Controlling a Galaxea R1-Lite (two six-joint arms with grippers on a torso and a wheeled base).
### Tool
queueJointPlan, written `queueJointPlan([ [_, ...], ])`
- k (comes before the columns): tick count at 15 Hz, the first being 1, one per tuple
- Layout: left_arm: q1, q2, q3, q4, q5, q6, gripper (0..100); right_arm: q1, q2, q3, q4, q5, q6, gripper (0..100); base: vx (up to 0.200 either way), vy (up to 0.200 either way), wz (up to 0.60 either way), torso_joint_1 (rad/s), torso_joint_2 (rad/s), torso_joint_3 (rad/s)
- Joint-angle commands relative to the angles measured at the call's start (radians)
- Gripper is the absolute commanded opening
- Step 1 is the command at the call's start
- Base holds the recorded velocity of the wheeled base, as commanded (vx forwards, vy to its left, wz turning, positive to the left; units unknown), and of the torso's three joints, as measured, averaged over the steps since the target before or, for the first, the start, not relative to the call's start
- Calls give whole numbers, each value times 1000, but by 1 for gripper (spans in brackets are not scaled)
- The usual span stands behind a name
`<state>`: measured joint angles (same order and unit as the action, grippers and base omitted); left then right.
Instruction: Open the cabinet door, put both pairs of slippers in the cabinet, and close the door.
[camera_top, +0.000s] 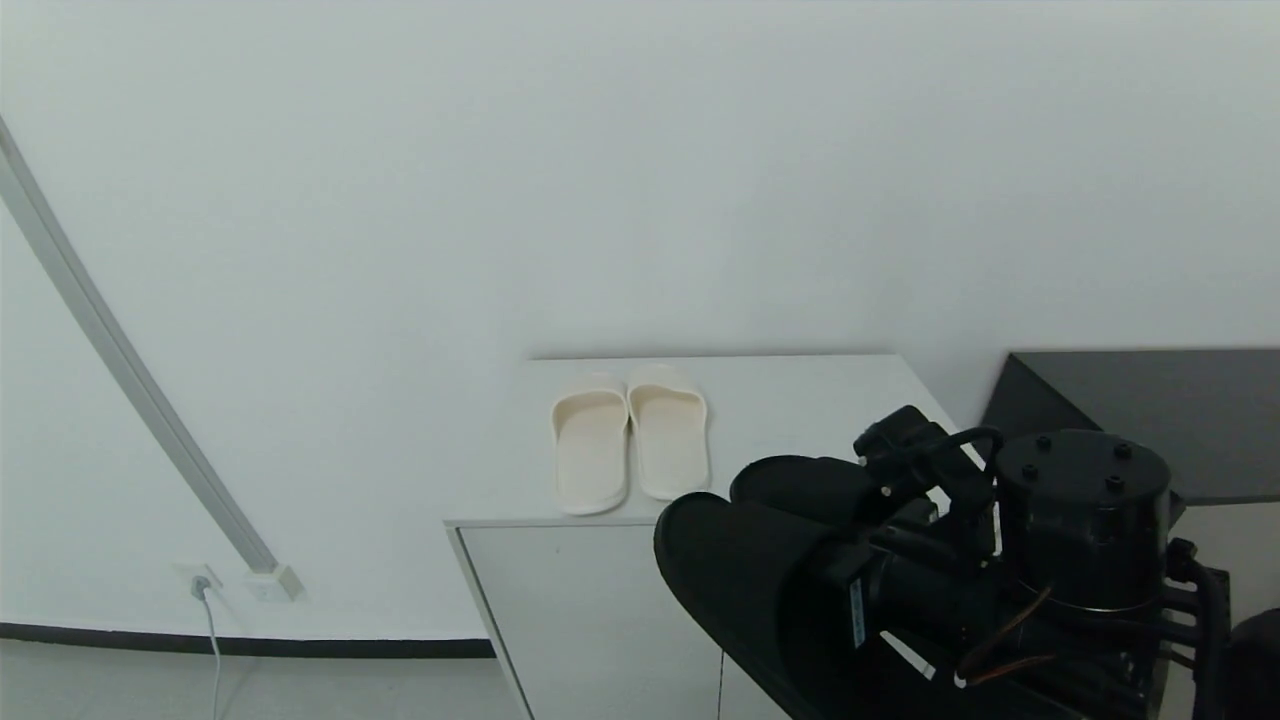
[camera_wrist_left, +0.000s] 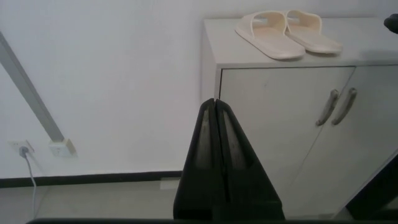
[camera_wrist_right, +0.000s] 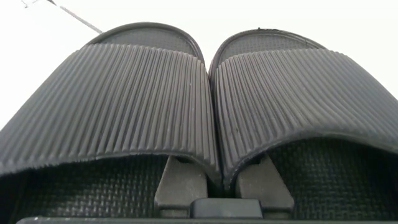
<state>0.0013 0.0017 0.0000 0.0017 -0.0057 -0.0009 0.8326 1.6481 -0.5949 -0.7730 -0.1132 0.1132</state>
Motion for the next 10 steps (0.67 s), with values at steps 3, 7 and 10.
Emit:
queueJointPlan([
  [3, 0, 0, 0, 0, 0, -1, 0, 0, 1, 10, -2, 1, 0, 0, -67, 0, 0, -1, 1, 1],
  [7, 0, 0, 0, 0, 0, 1, 0, -1, 18, 27, -5, 20, -13, 0, 0, 0, 0, 0, 0, 0],
  [10, 0, 0, 0, 0, 3, 1, 0, 0, 21, 33, -8, 18, -15, 0, 0, 0, 0, 0, 0, 0],
])
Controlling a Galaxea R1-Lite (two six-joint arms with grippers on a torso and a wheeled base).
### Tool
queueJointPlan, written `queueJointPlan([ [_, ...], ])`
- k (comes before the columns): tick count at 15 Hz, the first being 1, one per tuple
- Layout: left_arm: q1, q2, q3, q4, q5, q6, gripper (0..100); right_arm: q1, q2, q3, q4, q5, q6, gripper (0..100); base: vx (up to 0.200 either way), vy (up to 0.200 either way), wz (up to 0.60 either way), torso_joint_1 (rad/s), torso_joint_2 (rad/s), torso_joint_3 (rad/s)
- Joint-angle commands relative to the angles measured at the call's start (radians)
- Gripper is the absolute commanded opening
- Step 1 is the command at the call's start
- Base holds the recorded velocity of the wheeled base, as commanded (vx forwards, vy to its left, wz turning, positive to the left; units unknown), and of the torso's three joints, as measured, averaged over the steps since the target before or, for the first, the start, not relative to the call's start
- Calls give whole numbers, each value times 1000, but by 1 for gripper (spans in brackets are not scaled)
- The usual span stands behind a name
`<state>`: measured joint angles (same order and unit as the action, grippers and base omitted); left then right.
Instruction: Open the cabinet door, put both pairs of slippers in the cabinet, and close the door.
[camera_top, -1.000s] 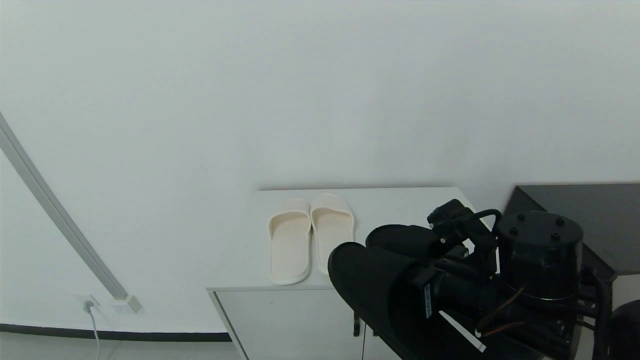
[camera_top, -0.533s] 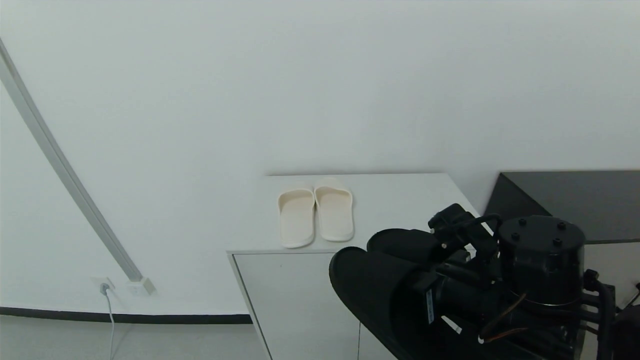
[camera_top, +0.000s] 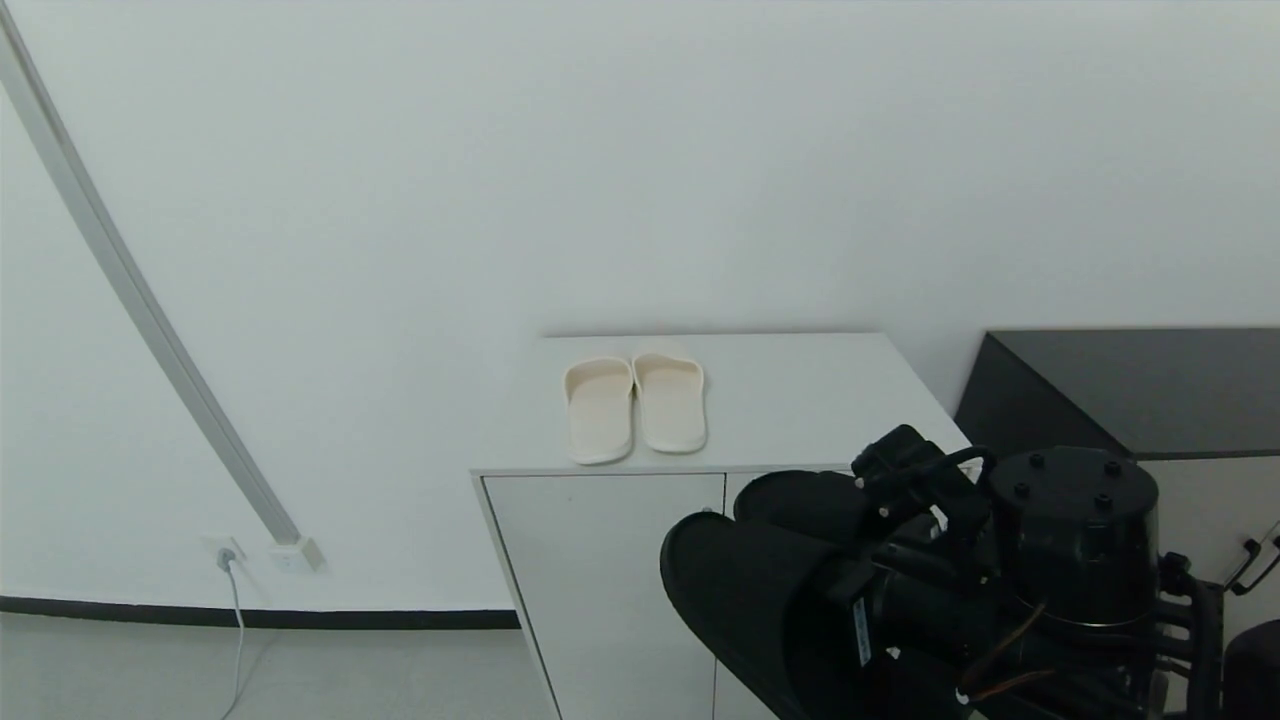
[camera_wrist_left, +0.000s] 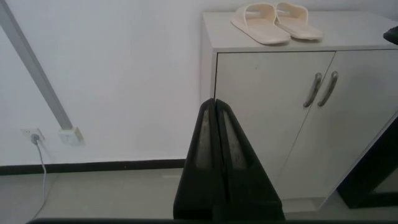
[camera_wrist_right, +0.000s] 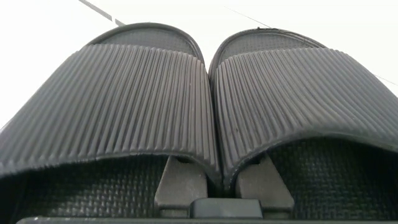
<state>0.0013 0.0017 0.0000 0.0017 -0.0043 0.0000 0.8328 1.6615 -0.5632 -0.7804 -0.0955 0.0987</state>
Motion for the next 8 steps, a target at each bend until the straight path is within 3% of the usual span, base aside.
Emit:
queueJointPlan([
  [1, 0, 0, 0, 0, 1, -2, 0, 3, 7, 2, 0, 0, -2, 0, 0, 0, 0, 0, 0, 0],
  [8, 0, 0, 0, 0, 0, 5, 0, 8, 1, 31, -14, -9, -7, 0, 0, 0, 0, 0, 0, 0],
])
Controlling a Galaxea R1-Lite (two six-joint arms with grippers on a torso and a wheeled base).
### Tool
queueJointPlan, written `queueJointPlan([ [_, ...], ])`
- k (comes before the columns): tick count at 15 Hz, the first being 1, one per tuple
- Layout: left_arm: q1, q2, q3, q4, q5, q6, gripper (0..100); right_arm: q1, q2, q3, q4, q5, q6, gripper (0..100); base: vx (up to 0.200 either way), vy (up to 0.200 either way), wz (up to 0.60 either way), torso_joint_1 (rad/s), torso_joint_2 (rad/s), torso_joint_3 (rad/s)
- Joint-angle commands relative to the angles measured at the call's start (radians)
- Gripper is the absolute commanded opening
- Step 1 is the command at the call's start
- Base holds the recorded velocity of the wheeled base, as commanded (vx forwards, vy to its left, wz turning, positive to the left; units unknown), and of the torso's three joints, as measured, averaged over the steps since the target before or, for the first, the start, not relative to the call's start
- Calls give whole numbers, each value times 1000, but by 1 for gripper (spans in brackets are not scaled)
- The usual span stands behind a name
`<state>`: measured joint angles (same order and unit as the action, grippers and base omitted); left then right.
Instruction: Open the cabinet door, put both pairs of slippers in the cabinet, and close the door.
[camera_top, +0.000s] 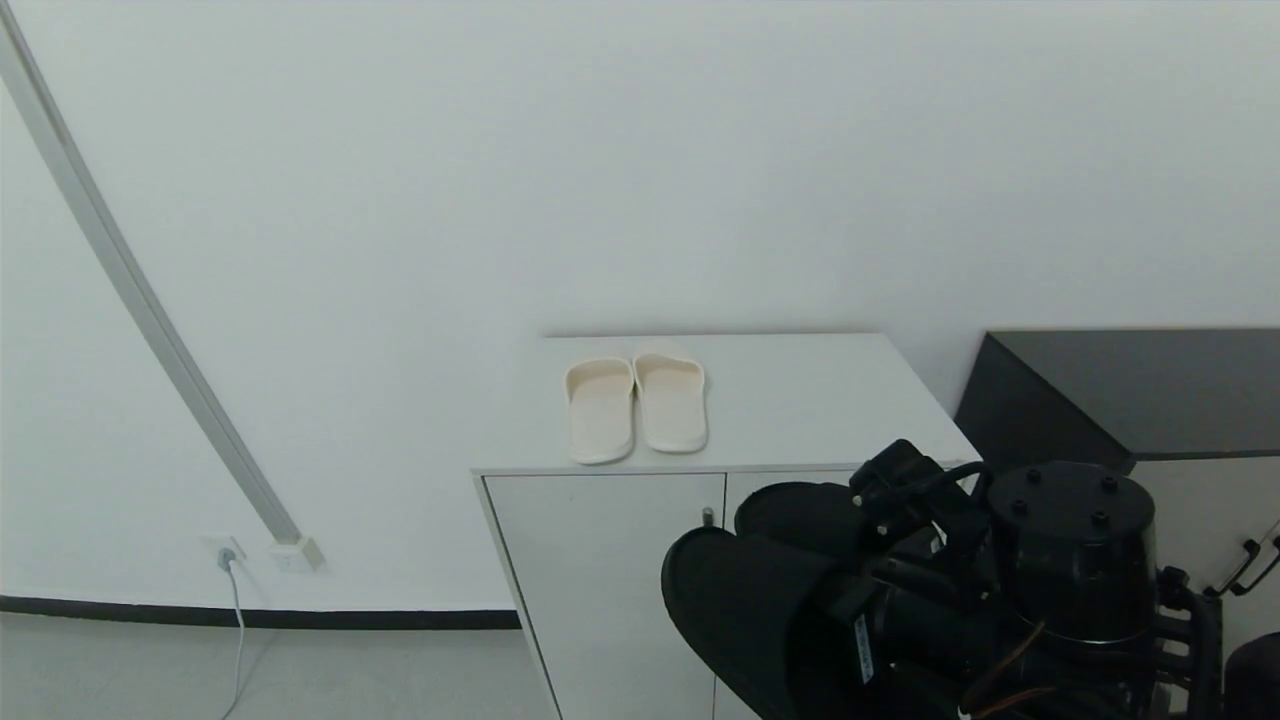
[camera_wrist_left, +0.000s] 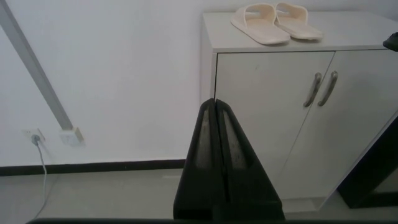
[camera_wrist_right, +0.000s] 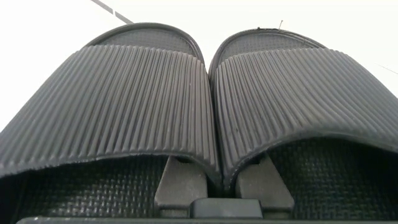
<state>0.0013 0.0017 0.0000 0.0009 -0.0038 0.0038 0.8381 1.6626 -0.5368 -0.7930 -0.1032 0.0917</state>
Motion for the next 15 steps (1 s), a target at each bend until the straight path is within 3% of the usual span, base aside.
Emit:
queueJointPlan([
  [1, 0, 0, 0, 1, -2, 1, 0, 3, -1, 6, -6, -1, 0, 0, 0, 0, 0, -56, 154, 100],
  [5, 0, 0, 0, 1, -1, -4, 0, 4, 0, 17, -11, -1, 0, 0, 0, 0, 0, -151, 354, 200],
  [6, 0, 0, 0, 1, -1, -4, 100, 6, 0, 17, -11, -1, 0, 0, 0, 0, 0, -188, 442, 256],
  [15, 0, 0, 0, -1, 2, -8, 100, 33, -20, 66, -63, -1, -32, 0, 0, 0, 0, -228, 540, 314],
])
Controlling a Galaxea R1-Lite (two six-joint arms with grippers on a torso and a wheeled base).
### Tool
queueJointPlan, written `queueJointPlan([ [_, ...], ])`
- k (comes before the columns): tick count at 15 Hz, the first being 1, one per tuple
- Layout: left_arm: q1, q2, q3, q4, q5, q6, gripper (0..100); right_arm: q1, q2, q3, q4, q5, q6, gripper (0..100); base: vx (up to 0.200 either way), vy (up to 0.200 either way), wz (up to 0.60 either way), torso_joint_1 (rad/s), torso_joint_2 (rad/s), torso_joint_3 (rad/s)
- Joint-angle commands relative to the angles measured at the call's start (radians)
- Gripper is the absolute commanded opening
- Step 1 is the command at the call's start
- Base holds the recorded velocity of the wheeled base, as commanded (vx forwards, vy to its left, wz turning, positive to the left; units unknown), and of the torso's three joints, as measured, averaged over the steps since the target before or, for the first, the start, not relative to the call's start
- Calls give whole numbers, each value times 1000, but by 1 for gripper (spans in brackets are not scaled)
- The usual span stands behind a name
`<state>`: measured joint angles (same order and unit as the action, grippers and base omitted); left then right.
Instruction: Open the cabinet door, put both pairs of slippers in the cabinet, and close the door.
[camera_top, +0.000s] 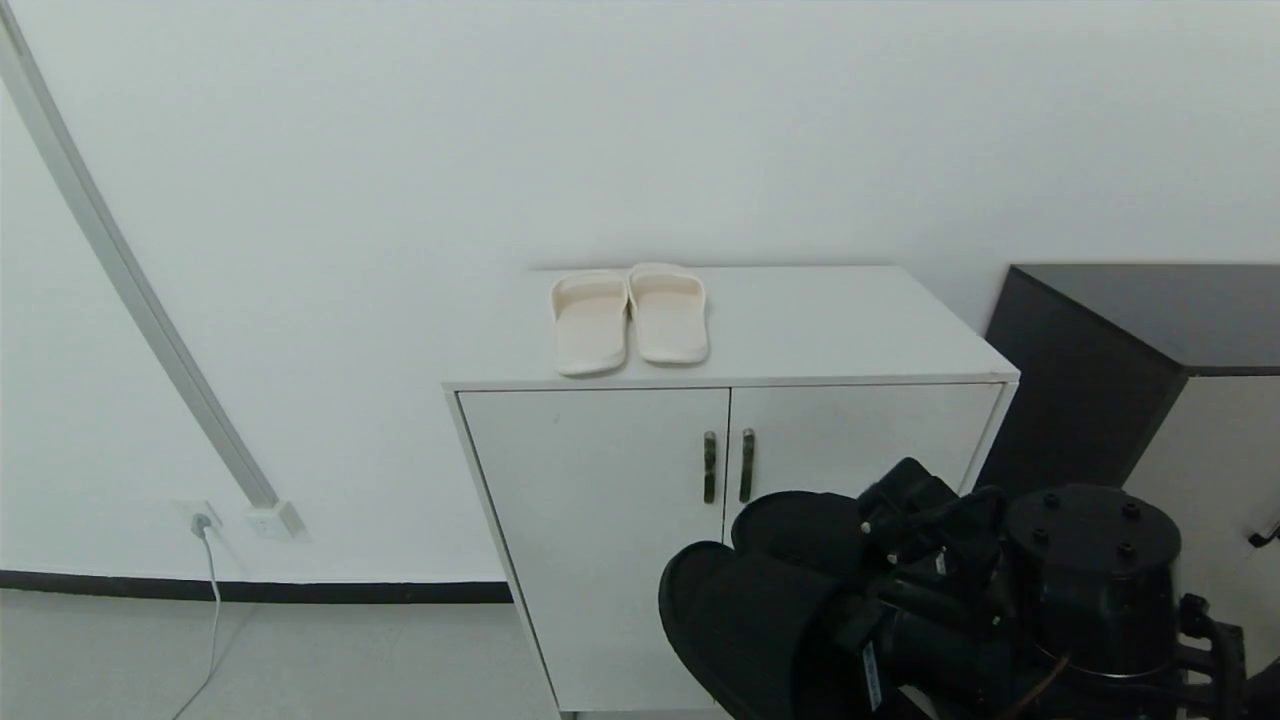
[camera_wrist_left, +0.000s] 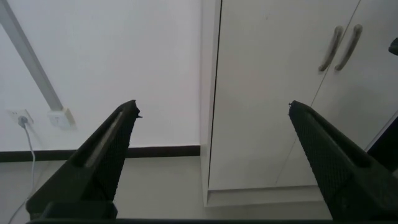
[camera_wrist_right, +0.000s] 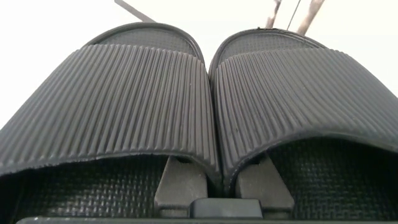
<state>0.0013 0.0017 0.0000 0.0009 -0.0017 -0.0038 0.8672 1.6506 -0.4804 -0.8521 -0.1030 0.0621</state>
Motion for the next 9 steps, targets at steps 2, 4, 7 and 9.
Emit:
queueJointPlan([
  [2, 0, 0, 0, 1, 0, 1, 100, 9, -18, 29, -15, 2, -19, 0, 0, 0, 0, -200, 513, 325],
  [4, 0, 0, 0, -1, -1, 13, 100, 9, -9, 33, -15, 3, -19, 0, 0, 0, 0, -188, 498, 317],
  [7, 0, 0, 0, -1, -3, 13, 100, 10, -9, 43, -15, 5, -19, 0, 0, 0, 0, -168, 494, 320],
  [9, 0, 0, 0, 1, -3, 11, 100, 12, 1, 43, -15, 6, -18, 0, 0, 0, 0, -156, 474, 325],
])
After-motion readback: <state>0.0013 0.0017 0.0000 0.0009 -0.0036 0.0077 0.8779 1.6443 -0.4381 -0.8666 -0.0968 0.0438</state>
